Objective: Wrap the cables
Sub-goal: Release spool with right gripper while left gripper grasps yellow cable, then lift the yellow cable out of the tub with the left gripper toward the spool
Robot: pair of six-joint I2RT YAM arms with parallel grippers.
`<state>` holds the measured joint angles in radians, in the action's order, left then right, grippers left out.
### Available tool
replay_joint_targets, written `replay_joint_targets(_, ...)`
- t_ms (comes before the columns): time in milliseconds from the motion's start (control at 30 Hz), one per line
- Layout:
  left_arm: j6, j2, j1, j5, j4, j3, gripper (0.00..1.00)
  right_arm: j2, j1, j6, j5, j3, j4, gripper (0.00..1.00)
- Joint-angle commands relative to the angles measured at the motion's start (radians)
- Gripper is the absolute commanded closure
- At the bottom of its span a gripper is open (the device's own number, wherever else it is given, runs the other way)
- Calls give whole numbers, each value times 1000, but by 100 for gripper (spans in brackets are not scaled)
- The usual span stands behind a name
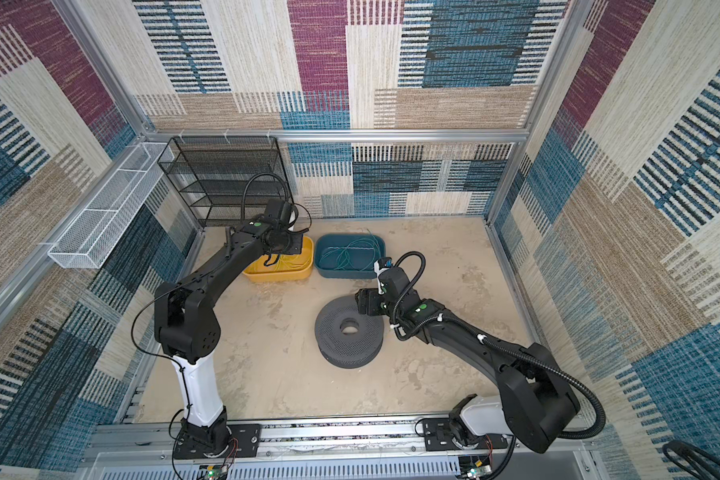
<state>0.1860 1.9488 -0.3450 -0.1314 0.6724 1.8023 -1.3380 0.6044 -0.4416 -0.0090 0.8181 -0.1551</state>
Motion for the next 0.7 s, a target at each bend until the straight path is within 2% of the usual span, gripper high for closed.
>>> replay_joint_targets(0,-30,-71,-10,1,9,-6,100,16,0,-4,-12,13,27,13)
replay_joint_targets(267,-31,-227,-26,15,8,-75,100,29,0,-8,-32,22,29,14)
replay_joint_targets(400,-20,-316,-26,84,-10,-145,100,43,0,-5,-32,33,22,14)
replay_joint_targets(567,5,-509,-30,221,-179,-363,100,58,0,4,-34,67,9,14)
replay_joint_targets(667,68,-652,-31,327,-351,-552,100,73,-2,1,-63,81,30,16)
